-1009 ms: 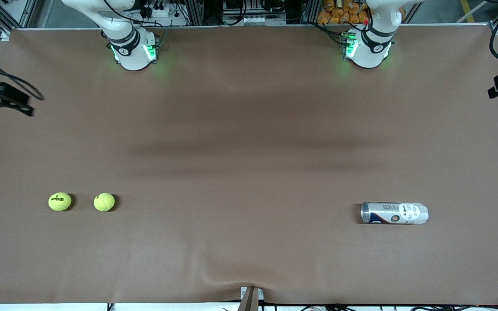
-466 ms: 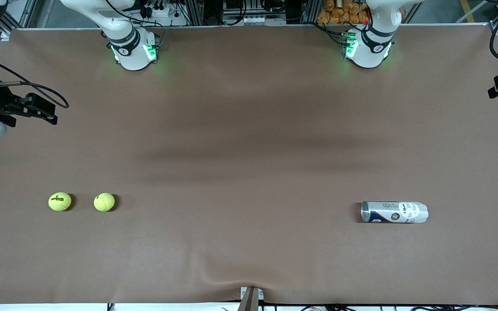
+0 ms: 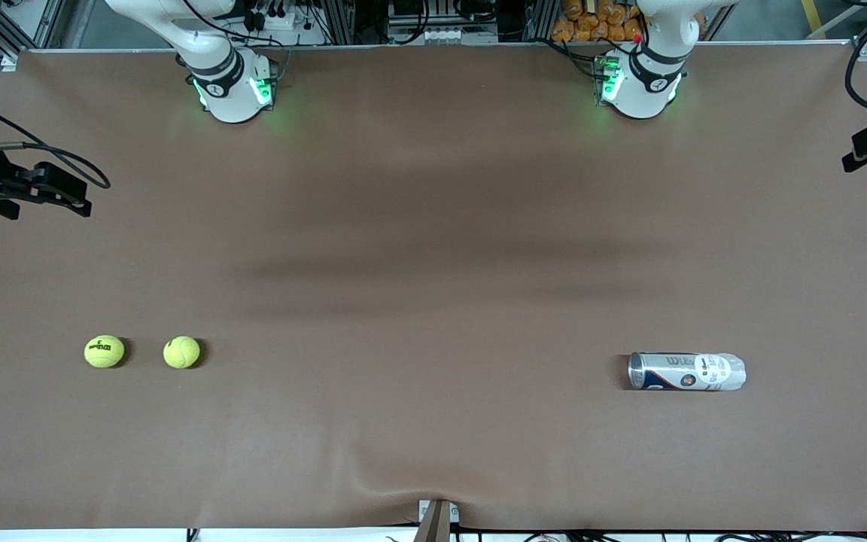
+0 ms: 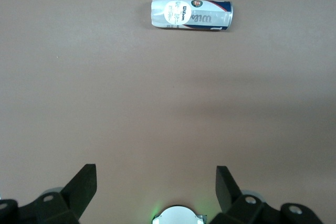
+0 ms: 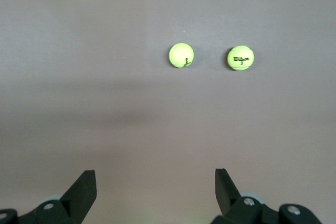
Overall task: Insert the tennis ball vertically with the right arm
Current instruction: 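Move the left gripper out toward the lying tennis ball can, then grasp the can with the left gripper while the right gripper grasps a ball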
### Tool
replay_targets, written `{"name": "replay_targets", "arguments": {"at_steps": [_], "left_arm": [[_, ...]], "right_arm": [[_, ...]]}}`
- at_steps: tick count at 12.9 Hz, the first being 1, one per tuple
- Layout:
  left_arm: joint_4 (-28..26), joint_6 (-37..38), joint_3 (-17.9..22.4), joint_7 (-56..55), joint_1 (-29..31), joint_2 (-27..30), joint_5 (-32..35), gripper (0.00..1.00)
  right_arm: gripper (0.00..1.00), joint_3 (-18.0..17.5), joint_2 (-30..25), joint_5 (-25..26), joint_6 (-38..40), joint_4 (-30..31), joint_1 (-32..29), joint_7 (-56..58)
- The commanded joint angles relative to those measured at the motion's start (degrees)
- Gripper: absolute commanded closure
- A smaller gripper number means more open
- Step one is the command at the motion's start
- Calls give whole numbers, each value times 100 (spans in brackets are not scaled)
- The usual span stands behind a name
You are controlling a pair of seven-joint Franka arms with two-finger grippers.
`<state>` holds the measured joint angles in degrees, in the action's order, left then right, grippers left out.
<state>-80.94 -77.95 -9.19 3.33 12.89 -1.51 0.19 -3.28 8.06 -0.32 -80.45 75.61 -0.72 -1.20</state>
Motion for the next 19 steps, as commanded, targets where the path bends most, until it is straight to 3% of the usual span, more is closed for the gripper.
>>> {"name": "replay_targets", "arguments": {"at_steps": [1, 3, 5, 9, 14, 19], "left_arm": [[25, 26, -30, 429, -67, -295, 33, 0], [34, -96, -39, 615, -400, -603, 322, 0], [34, -325, -48, 1001, -865, -867, 849, 0], [34, -378, -56, 1257, -1209, -1552, 1534, 0], [25, -764, -65, 2458, -1579, -2703, 2801, 0], [34, -1975, -65, 3892, -1834, -3653, 3531, 0]], "right_arm": [[0, -24, -130, -337, -147, 209, -271, -29], [0, 28, -234, -293, -164, 322, -131, -73], [0, 536, -305, -284, -243, 437, 385, -73], [0, 574, -305, -302, -191, 455, 345, -20], [0, 565, -323, -328, -208, 709, 221, 41], [0, 583, -613, -275, -1294, 2025, -68, 595]]}}
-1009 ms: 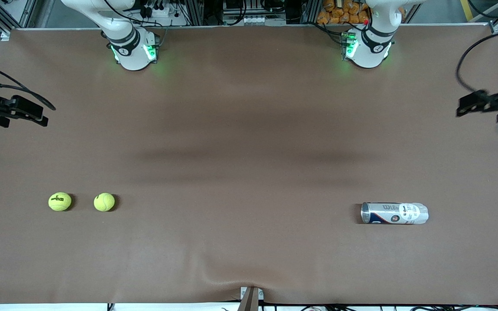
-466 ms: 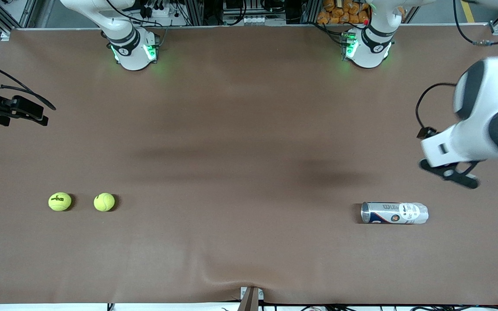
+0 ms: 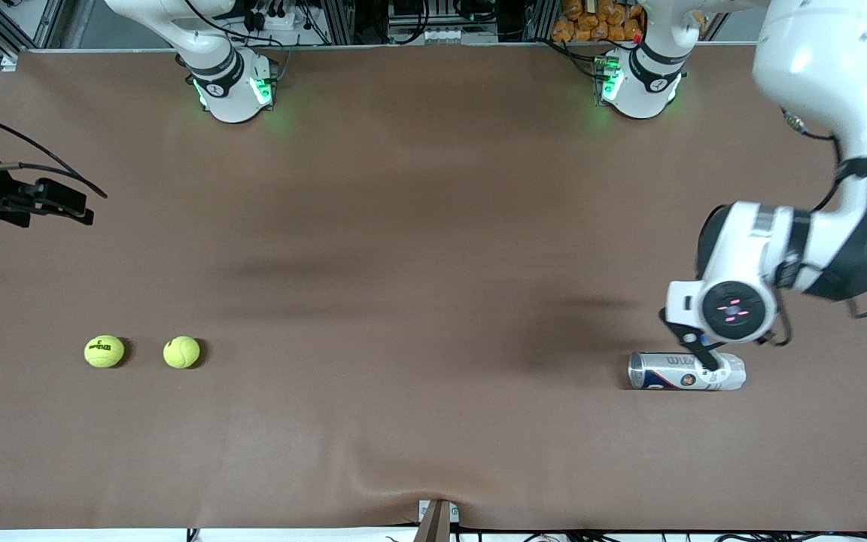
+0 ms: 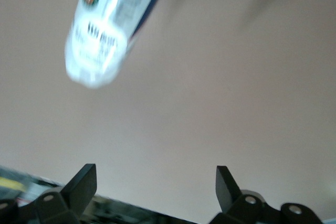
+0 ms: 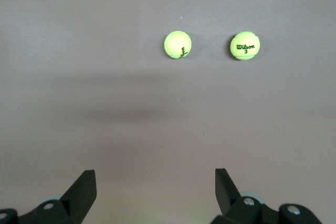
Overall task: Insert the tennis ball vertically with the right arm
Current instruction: 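Grasp the can with the left gripper while the right gripper grasps a ball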
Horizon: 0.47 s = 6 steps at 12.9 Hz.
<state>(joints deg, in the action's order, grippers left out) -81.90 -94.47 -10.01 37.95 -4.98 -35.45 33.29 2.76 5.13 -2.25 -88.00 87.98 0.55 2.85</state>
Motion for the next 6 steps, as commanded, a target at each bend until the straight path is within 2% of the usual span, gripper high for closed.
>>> {"name": "replay_targets", "arguments": {"at_steps": [1, 3, 6], "left_arm": [[130, -631, 16, 554, -47, -391, 292, 0], [130, -1167, 16, 792, -100, -628, 388, 0], [130, -1617, 16, 819, -197, -927, 643, 0]], "right_arm": [[0, -4, -320, -83, -934, 1113, -256, 390], [0, -3, -302, -83, -1891, 1807, -300, 822], [0, -3, -197, -74, -3324, 2792, -353, 832]]}}
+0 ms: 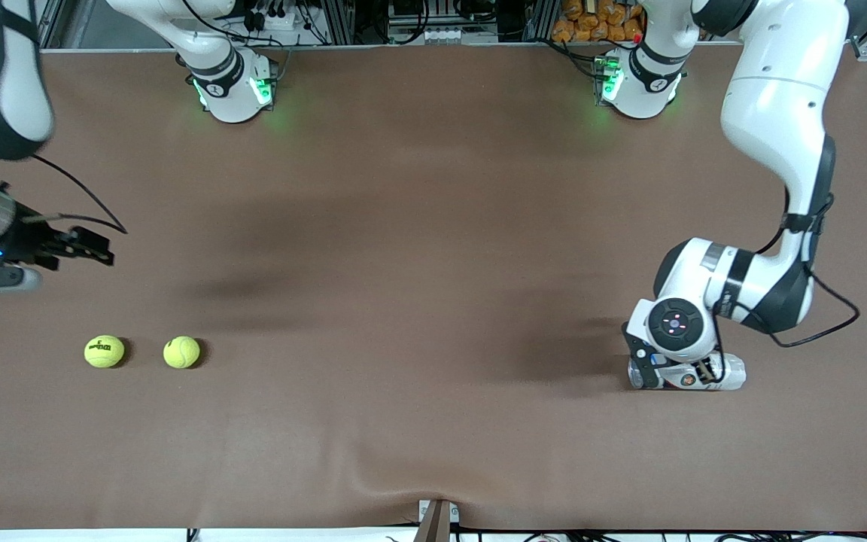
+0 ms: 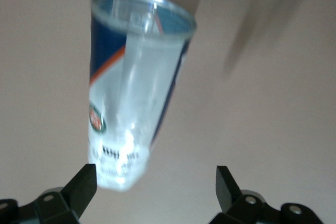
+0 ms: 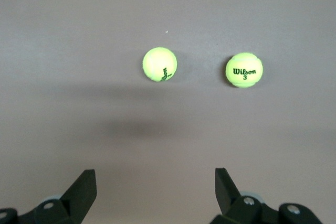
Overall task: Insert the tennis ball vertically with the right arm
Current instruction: 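Grasp the can with the left gripper while the right gripper grasps a ball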
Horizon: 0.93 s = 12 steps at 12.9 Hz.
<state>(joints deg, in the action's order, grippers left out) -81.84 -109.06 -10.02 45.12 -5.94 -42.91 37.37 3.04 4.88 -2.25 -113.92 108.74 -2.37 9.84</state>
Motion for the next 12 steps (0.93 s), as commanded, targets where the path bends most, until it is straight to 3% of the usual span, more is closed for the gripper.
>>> {"name": "replay_targets", "arguments": {"at_steps": [1, 5, 10, 12], "left_arm": [[133, -299, 18, 102, -109, -287, 314, 0], [133, -783, 27, 102, -92, -533, 491, 0], [133, -1091, 44, 102, -47, -683, 491, 0], [133, -1091, 44, 94, -30, -709, 473, 0]], "right_arm": [[0, -31, -49, -74, -1312, 998, -45, 132], [0, -40, 715, -83, -2720, 1203, 70, 132], [0, -40, 1840, -127, -4408, 1080, 289, 123], [0, -49, 2191, -153, -4752, 896, 324, 123]]}}
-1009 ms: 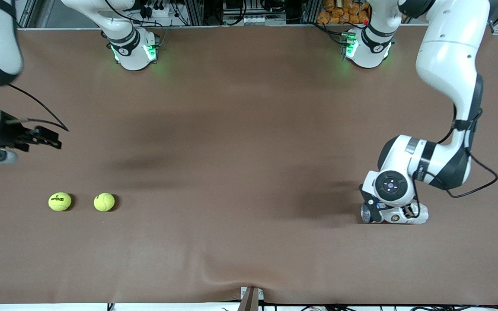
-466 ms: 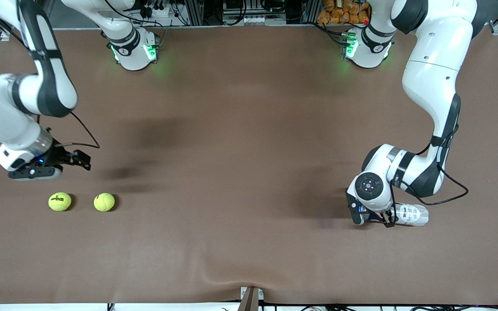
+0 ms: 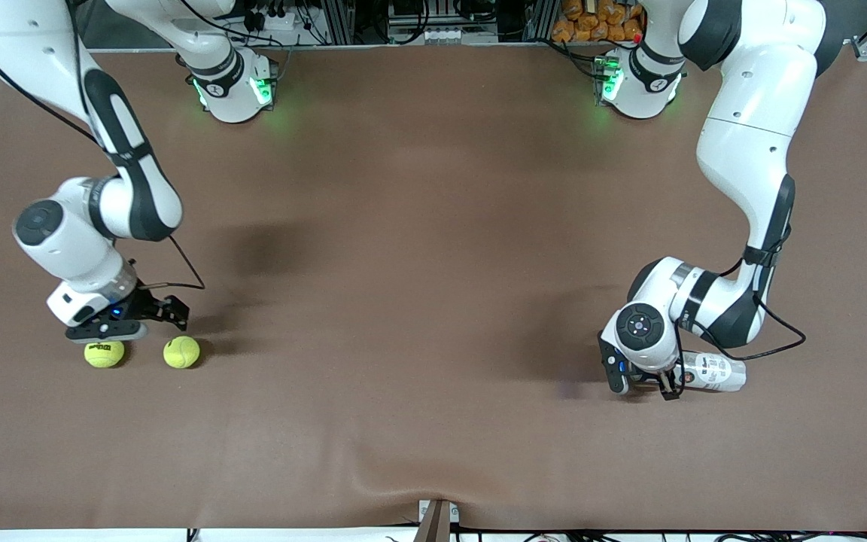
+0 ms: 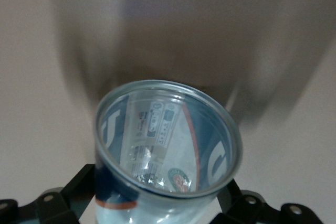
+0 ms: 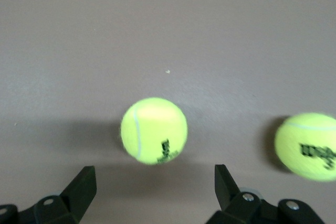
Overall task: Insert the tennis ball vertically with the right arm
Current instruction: 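Grasp the can with the left gripper while the right gripper grasps a ball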
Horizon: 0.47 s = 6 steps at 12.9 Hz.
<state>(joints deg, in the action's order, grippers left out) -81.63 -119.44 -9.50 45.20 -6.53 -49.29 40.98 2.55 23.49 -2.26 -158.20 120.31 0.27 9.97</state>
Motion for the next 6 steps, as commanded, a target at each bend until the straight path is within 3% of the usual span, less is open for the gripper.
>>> {"name": "replay_targets", "arguments": {"at_steps": [1, 2, 6], "left_arm": [[112, -53, -8, 86, 29, -81, 95, 0], [112, -53, -8, 95, 38, -81, 94, 0], [121, -53, -8, 226, 38, -63, 86, 49]], "right_arm": [[0, 9, 479, -160, -438, -350, 78, 110], [0, 0, 611, -160, -527, -446, 87, 110], [0, 9, 972, -169, -843, -553, 122, 101]]}}
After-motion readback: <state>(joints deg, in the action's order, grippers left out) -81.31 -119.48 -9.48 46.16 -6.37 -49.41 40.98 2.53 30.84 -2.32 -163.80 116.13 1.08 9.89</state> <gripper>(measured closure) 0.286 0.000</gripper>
